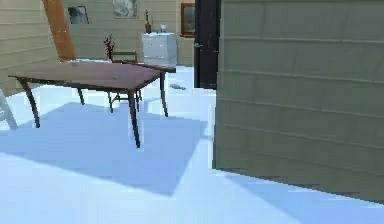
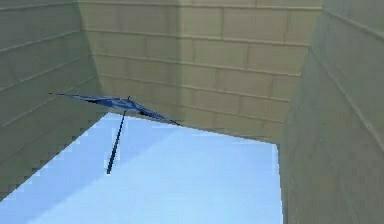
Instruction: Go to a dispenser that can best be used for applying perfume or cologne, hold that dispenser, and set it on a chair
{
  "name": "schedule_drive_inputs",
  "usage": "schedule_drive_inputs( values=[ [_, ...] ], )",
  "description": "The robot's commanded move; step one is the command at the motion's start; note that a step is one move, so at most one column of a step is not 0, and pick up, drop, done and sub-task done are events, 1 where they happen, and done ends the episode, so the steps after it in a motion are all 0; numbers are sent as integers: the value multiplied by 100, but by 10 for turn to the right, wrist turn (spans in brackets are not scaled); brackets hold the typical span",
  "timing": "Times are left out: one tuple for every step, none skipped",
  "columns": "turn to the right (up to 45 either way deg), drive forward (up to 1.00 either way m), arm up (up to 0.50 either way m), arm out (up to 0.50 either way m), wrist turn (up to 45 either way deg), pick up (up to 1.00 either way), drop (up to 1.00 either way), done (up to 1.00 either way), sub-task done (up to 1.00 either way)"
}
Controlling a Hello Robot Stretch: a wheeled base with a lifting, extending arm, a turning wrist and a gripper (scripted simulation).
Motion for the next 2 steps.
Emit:
schedule_drive_inputs(
  values=[
    [0, 100, 0, 0, 0, 0, 0, 0, 0],
    [-30, 0, 0, 0, 0, 0, 0, 0, 0]
  ],
)
